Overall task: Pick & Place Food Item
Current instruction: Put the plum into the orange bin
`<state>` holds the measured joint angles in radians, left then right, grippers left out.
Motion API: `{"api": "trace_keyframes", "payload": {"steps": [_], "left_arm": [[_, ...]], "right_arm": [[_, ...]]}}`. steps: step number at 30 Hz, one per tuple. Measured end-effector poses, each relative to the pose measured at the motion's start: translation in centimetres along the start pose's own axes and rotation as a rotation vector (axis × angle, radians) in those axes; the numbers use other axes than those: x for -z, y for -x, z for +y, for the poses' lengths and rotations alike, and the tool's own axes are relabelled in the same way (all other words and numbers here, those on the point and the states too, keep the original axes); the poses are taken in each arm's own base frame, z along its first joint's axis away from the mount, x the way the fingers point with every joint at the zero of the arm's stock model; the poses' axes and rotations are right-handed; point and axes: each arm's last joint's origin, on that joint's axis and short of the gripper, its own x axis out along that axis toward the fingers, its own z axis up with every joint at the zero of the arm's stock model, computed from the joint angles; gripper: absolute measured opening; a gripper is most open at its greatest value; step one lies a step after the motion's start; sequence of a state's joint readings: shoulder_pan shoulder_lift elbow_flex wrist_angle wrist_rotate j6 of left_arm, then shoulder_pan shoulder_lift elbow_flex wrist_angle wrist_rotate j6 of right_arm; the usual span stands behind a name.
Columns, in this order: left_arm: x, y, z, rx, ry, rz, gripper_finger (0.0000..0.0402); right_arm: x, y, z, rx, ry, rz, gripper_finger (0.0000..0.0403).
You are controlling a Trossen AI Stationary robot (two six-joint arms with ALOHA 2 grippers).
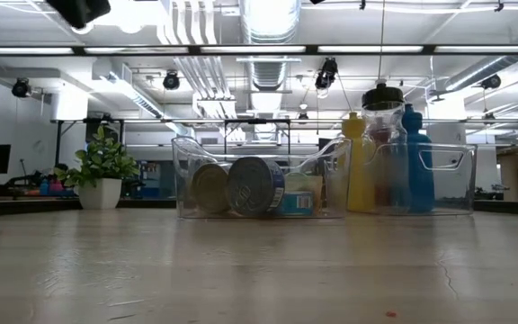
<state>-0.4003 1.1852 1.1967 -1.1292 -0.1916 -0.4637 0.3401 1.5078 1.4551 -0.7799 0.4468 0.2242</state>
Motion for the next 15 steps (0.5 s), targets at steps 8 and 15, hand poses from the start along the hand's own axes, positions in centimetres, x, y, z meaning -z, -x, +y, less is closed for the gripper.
{"api": "trace_keyframes", "payload": {"steps": [8,15], "left_arm": [[3.1,-0.2,-4.0,0.076,-0.002,0.061,0.0002],[4.9,-0.3,-6.3,0.111,-0.003,0.103,0.0001]], "right_arm": [[0.1,0.1,0.5,-0.175,0.026,0.037,0.0062],[0.1,0.0,0.5,-0.174,0.025,0.037,0.006]]}}
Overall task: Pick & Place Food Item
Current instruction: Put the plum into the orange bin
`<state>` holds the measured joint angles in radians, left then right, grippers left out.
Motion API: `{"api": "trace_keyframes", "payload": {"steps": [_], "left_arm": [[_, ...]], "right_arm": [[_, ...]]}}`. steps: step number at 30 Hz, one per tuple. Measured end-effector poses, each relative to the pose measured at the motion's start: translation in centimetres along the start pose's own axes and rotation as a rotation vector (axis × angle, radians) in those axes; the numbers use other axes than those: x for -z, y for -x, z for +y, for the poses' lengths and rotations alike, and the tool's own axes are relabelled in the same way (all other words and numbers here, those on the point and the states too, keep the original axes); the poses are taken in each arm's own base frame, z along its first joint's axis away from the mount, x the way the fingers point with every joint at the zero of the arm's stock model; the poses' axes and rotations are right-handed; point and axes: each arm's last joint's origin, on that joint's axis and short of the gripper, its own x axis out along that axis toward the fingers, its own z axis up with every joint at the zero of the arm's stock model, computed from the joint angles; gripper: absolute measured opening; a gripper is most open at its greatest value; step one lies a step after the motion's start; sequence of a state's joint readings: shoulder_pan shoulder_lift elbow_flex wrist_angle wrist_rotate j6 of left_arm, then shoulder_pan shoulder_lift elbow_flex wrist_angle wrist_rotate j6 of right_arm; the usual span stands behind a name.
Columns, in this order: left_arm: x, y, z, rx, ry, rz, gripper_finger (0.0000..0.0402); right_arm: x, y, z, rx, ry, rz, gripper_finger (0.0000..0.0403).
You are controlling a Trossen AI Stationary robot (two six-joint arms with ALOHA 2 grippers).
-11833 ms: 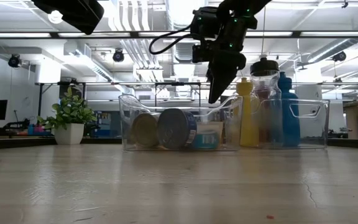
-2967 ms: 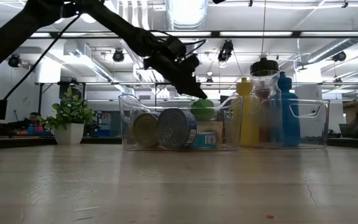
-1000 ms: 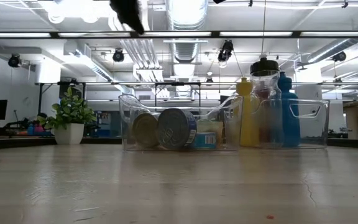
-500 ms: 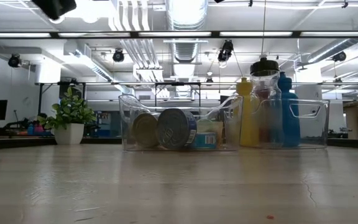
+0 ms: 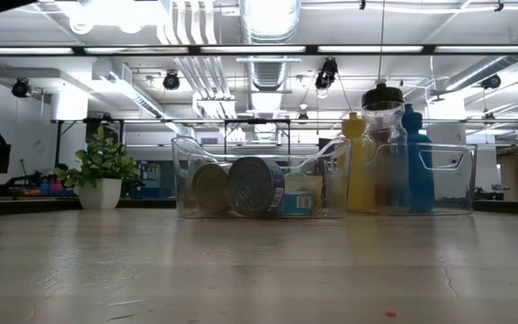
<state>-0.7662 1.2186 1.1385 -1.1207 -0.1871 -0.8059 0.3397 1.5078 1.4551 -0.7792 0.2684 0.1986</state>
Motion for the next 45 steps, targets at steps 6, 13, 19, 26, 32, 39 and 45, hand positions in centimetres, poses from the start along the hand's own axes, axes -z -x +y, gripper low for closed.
{"api": "trace_keyframes", "payload": {"steps": [6,13,19,26,32,39,45], "left_arm": [[1.1,-1.2,-2.3,0.032,-0.081,0.055,0.0001],[2.9,-2.8,-5.5,0.113,-0.233,0.154,0.0001],[4.4,-3.3,-8.1,0.235,-0.31,0.166,0.0001],[5.7,-4.9,-10.8,0.356,-0.394,0.23,0.0001],[5.6,-5.2,-11.0,0.394,-0.453,0.236,0.0001],[6.2,-7.5,-10.6,0.495,-0.437,0.265,0.0001],[6.7,-9.8,-9.6,0.62,-0.434,0.293,0.0001]], "right_arm": [[0.0,0.0,0.0,0.0,0.0,0.0,0.0069],[0.0,0.0,0.0,0.001,0.0,-0.001,0.0081],[0.0,0.0,0.0,0.002,0.0,-0.002,0.0089],[0.0,0.0,0.0,0.003,0.0,-0.003,0.0087],[-0.1,0.0,-0.1,0.022,-0.001,-0.009,0.0074],[-0.1,0.0,-0.1,0.029,0.021,-0.013,0.0069],[-0.1,0.0,-0.1,0.028,0.015,-0.013,0.008]]}}
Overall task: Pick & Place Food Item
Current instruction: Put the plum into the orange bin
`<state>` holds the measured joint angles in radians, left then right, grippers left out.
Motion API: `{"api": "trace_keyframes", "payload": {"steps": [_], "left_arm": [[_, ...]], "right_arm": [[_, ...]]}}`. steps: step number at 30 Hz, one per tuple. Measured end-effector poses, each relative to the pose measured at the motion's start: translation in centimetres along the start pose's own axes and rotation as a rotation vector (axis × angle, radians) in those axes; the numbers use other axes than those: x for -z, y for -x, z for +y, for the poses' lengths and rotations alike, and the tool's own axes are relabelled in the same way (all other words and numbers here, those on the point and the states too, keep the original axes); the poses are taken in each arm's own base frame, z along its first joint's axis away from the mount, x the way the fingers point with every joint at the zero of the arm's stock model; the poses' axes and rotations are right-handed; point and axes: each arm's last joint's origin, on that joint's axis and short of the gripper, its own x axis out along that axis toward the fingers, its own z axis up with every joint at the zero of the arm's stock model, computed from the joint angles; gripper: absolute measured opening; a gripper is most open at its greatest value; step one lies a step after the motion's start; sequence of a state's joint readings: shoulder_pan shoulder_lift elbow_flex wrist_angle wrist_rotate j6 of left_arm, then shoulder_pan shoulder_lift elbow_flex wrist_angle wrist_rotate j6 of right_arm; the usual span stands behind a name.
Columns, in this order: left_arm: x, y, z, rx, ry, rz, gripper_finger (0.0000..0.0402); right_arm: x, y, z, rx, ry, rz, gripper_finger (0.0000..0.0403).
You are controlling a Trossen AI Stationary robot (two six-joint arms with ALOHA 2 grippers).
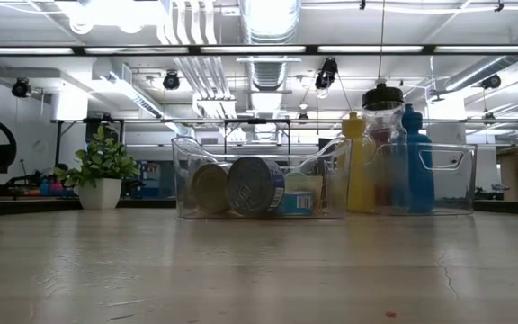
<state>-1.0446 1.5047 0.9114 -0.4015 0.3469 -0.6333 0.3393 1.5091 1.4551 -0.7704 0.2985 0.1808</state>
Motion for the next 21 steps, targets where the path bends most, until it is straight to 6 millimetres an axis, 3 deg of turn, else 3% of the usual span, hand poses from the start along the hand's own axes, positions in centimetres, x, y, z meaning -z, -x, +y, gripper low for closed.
{"api": "trace_keyframes", "payload": {"steps": [9,21], "left_arm": [[1.4,-1.0,2.1,-0.032,-0.002,0.038,0.0001],[2.1,-1.2,3.8,-0.125,0.021,0.046,0.0001]], "right_arm": [[0.0,0.0,0.0,0.0,0.003,-0.003,0.0091],[-0.5,0.0,0.0,0.011,0.041,-0.051,0.0069]]}}
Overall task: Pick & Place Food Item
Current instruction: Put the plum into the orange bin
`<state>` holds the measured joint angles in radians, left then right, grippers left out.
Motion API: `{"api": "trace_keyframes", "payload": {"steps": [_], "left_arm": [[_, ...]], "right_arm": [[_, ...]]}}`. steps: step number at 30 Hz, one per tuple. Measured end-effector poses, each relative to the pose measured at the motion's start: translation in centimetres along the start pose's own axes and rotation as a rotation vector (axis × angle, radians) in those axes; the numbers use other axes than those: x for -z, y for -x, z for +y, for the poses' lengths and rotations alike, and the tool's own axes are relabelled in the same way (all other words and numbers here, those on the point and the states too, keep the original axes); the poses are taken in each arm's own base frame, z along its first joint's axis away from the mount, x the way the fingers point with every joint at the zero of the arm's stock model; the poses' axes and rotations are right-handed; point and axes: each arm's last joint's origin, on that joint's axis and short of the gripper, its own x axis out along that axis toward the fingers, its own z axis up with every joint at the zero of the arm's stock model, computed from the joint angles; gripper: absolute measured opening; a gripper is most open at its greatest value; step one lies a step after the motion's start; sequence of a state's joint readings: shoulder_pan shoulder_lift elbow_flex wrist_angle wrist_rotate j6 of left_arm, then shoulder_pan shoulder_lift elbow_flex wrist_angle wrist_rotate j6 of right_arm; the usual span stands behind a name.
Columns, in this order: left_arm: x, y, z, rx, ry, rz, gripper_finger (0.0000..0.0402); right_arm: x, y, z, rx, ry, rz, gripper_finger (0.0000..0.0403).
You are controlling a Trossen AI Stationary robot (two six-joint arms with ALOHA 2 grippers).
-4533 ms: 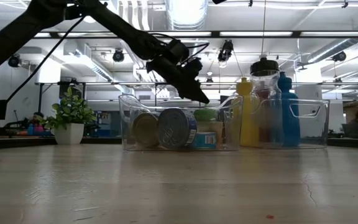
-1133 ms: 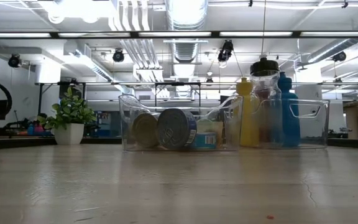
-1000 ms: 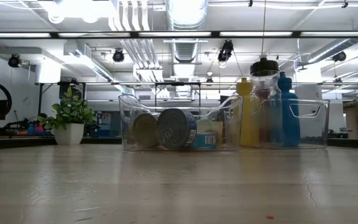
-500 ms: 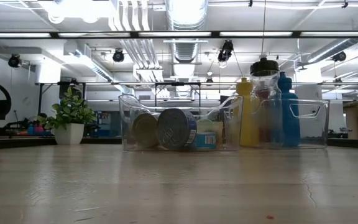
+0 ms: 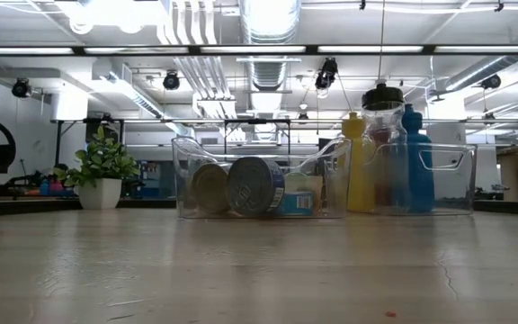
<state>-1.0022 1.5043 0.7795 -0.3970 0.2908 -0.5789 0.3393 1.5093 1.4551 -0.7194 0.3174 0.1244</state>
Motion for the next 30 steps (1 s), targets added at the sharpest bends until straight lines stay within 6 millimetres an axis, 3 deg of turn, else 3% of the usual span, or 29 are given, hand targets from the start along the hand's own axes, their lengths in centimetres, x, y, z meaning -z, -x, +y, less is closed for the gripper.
{"api": "trace_keyframes", "payload": {"steps": [15,30], "left_arm": [[1.7,1.0,3.2,-0.438,0.019,0.107,0.0001],[0.4,2.7,6.8,-0.794,-0.081,0.052,0.0001]], "right_arm": [[0.0,0.0,0.0,-0.001,0.004,-0.004,0.0075],[0.0,0.0,0.0,-0.001,0.004,-0.004,0.0089]]}}
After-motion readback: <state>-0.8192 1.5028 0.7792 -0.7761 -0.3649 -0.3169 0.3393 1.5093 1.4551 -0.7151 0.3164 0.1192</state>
